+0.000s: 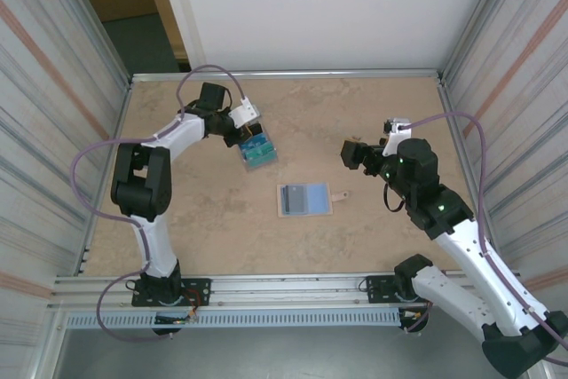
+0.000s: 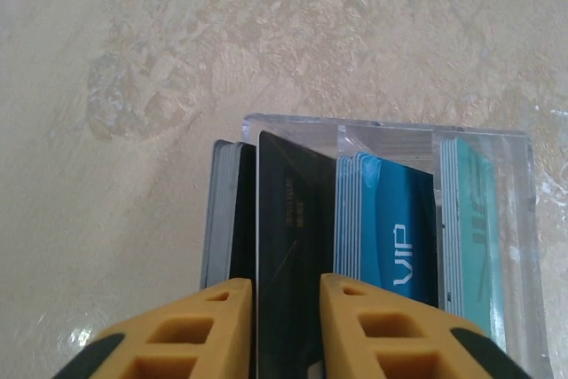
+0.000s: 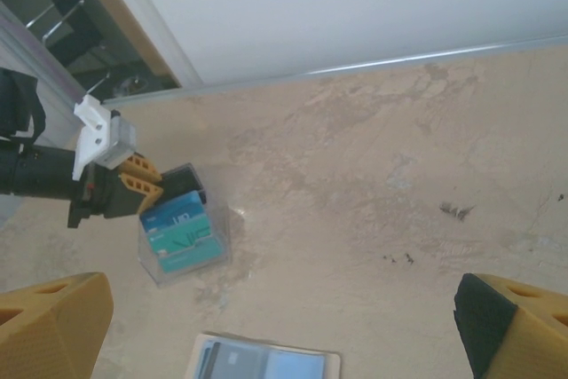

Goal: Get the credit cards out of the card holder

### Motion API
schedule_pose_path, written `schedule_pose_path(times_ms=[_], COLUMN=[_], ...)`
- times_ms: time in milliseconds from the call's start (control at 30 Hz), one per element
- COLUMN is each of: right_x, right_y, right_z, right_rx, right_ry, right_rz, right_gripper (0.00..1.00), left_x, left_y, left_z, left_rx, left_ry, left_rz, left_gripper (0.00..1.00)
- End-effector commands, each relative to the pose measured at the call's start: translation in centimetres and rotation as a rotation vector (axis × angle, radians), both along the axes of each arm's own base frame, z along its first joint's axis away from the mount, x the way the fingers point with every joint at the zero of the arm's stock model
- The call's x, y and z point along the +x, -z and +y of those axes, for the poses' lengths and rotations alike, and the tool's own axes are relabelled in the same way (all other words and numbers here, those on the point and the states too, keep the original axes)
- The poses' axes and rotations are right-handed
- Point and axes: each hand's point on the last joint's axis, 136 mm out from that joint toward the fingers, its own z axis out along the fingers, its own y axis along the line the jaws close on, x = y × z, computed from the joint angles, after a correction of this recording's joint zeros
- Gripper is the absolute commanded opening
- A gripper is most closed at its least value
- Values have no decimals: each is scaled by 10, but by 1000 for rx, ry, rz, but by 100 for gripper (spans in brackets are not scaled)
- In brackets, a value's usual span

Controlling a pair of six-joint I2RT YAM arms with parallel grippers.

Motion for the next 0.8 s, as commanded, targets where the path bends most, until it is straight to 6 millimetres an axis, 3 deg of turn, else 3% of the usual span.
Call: schedule_pose_path(times_ms=[0,167,367,500,700,767], right_x=[0,0,2,4,1,-1], right_y=[-3,-1,17,40,84,98], right_z=[1,1,8,13,39,50], right_rx=[17,4,-33,-81,-188,-216], right_ry=[-3,-6,-23,1,-17,-32], right_rz=[7,34,131,220,378,427], right_gripper=[99,99,99,92,86,84], left_x=[-3,-7,-17,-27,-53,-65], left_y=[-22,-36,-74,-108,-142,-147], left_z=[2,-1,-4,-1,20,27], left_rx=[-12,-37,-88,-161,-319,-392], left_ry=[-5,-4,-16,-90,-339,-410], left_rz=[-37,-51,-114,-175,-251,-252], left_gripper=[27,27,29,49,97,99])
